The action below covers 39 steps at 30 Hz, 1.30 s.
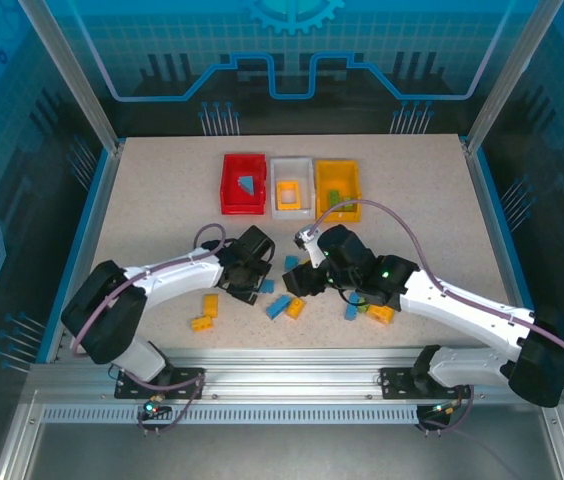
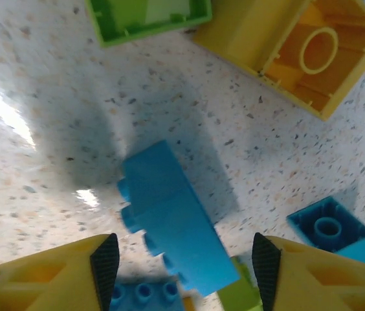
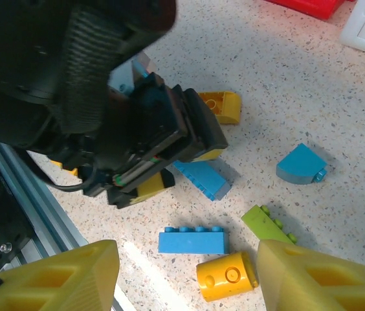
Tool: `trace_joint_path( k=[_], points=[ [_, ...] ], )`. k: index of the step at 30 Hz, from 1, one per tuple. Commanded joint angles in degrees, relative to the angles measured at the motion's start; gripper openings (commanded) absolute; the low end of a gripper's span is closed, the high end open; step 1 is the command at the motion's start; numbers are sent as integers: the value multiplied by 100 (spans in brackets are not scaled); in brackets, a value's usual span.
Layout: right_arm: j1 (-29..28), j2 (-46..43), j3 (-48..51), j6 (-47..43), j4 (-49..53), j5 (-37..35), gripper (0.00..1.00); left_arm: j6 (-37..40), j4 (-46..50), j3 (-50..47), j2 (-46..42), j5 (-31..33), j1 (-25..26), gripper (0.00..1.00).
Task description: Sort the legos into containers by color
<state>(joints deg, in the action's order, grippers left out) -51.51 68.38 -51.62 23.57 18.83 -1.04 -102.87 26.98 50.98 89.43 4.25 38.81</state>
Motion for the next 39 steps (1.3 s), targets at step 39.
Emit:
trace_joint_path(
  k=[39],
  points=[
    [-49, -160, 2, 26, 96, -318, 58, -138, -210, 136, 230, 30, 1, 24]
  ],
)
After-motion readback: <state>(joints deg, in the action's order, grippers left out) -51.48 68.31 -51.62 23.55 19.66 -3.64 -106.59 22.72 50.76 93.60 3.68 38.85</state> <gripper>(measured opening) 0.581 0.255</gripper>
